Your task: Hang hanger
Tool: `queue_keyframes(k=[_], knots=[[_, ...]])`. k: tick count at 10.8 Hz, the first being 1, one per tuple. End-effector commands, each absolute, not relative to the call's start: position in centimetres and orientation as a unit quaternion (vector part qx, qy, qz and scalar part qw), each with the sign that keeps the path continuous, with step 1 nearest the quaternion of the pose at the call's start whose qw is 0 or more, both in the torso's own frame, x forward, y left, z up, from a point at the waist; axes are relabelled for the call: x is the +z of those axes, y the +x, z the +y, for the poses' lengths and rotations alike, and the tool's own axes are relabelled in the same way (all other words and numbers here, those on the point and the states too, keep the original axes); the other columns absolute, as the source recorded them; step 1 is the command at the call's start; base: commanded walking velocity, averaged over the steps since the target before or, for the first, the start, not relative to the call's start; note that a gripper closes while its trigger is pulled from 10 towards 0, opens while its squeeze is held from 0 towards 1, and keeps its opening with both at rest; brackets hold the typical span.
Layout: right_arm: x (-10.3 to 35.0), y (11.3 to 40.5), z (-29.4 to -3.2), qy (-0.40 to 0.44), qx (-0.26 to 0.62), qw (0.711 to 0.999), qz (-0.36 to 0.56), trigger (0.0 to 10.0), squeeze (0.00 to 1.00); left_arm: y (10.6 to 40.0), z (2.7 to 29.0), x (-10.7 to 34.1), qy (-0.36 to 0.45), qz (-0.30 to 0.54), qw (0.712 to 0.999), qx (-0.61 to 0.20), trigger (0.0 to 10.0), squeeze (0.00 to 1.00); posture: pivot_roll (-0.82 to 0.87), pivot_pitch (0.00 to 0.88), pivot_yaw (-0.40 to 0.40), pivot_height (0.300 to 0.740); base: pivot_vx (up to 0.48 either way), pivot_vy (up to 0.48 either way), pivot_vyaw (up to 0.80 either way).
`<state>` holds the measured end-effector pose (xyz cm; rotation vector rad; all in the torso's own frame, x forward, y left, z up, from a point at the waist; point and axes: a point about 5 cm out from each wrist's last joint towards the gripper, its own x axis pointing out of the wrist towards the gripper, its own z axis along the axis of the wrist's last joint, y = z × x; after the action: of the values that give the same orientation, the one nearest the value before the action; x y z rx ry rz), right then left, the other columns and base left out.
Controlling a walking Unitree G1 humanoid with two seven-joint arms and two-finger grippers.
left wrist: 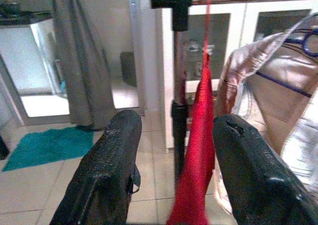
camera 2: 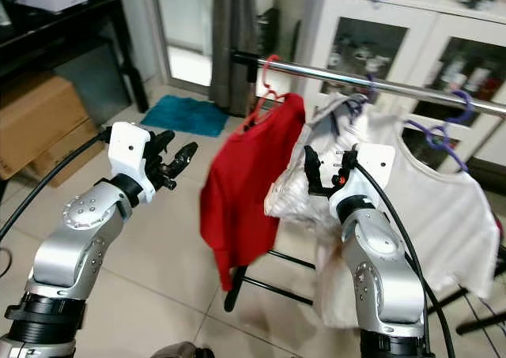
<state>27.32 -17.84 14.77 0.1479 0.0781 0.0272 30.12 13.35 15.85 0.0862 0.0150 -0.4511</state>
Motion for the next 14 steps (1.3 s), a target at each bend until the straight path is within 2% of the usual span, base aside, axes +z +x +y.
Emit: queue_keyframes(k=[1,4,14], knots=[[15.2,27.6,-17.9,0.076,0.008,0.997,0.033,10.0,1.0,30.3,13.2,16.2,0.044,0.002,0.973,-0.227,10.0,0.0,0.04,0.0,0.012,0.74,0.289,0.0,0.0],[15.3,27.9,-18.1,0.071,-0.004,0.997,0.03,10.0,1.0,30.2,12.7,15.9,0.046,0.007,0.969,-0.242,10.0,0.0,0.04,0.0,0.015,0.74,0.294,0.0,0.77],[16.5,28.8,-17.7,0.05,0.004,0.999,0.022,10.0,1.0,30.2,12.4,15.8,0.053,0.009,0.962,-0.268,10.0,0.0,0.04,0.0,0.014,0.74,0.298,0.0,0.0]])
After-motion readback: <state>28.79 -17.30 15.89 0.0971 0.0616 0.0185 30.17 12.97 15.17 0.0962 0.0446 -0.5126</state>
